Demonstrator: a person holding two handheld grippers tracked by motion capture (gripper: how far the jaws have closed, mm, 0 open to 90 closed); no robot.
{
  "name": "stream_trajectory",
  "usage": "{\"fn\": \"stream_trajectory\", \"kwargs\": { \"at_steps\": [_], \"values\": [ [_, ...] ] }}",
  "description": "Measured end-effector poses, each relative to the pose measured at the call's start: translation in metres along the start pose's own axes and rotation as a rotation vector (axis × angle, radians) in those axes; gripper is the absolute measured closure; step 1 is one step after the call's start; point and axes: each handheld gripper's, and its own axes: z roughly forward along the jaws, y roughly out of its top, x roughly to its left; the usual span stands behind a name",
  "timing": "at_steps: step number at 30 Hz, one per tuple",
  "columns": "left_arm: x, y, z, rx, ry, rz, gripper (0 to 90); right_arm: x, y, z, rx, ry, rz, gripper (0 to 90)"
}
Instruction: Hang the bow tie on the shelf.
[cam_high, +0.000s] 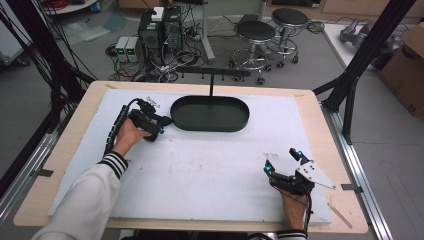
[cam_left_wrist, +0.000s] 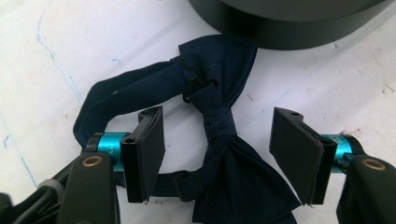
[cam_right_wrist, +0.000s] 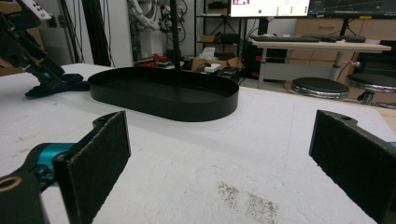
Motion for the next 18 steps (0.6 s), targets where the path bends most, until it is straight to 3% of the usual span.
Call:
{"fn": "stream_trajectory", "kwargs": {
  "at_steps": [9,15,18],
  "values": [
    [-0.0017,0.0005,0.0054,0.008,-0.004,0.004,47.7,-0.0003,0.0,0.0001,0.001,-0.002,-0.003,4.3],
    [0.001,-0.0008,0.0102,0.034,-0.031,-0.024,53.8,-0.0003,0.0,0.0002,0.001,-0.003,-0.006,4.3],
    [0.0015,-0.0002,0.0085,0.022,-0.037,-0.028,63.6,-0.0003,0.0,0.0001,0.001,-0.002,-0.005,4.3]
  ]
}}
